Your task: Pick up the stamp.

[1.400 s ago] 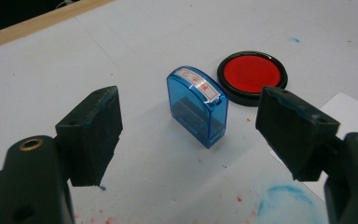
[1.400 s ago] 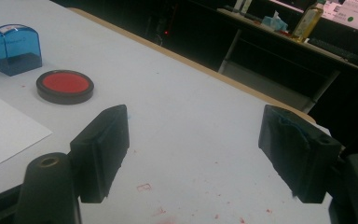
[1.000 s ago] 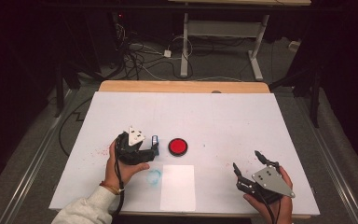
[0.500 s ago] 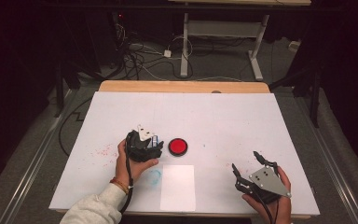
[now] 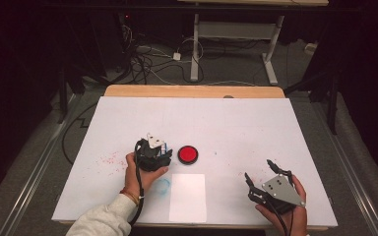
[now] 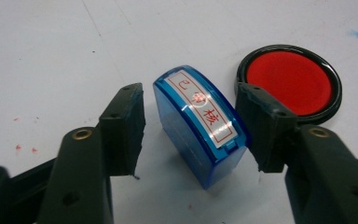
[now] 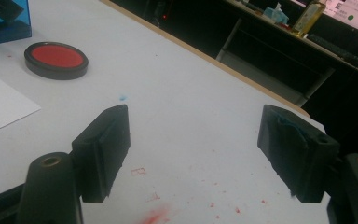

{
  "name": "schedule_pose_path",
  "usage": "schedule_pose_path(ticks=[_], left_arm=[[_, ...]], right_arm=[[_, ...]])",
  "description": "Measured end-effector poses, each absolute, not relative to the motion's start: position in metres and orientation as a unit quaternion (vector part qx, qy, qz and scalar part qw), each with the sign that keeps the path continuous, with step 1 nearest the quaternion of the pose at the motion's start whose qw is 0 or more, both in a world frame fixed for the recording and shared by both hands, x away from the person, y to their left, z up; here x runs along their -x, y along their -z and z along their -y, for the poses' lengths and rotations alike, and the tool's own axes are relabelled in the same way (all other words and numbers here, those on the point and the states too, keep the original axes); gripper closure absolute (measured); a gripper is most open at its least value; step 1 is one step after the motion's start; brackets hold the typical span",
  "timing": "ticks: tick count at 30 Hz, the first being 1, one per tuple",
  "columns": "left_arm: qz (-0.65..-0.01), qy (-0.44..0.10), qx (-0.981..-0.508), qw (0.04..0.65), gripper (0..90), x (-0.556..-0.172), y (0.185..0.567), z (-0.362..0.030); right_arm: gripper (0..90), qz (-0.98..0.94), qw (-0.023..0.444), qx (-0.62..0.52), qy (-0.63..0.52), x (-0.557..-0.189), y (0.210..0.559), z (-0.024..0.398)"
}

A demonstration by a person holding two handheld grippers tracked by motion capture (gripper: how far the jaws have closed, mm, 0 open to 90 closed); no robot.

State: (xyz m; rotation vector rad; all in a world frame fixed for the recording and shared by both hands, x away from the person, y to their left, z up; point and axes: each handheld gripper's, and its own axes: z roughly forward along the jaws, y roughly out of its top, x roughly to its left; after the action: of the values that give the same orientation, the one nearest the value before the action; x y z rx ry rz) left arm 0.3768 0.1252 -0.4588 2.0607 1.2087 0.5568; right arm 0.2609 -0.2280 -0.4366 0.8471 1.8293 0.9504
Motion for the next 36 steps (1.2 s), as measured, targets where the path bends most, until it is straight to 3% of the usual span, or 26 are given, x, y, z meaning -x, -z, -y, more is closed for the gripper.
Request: schedule_pose_path(ticks=[7,16,36], left_arm=[[-0.467,-0.215,-0.792,0.33,49.1,-0.376,0.462,-0.123],[-0.476,-0.224,-0.786,0.326,66.1,-0.376,0.464,-0.125],[-0.414,-0.234,-0.805,0.355,68.2,-0.37,0.442,-0.132]], right_arm=[[25.7,-0.739,0.44,-0.338,-0.381,-0.261,0.437,0.228],[25.7,-0.739,0.441,-0.339,-0.38,-0.262,0.437,0.228],[25.9,-0.741,0.435,-0.34,-0.383,-0.266,0.438,0.227]])
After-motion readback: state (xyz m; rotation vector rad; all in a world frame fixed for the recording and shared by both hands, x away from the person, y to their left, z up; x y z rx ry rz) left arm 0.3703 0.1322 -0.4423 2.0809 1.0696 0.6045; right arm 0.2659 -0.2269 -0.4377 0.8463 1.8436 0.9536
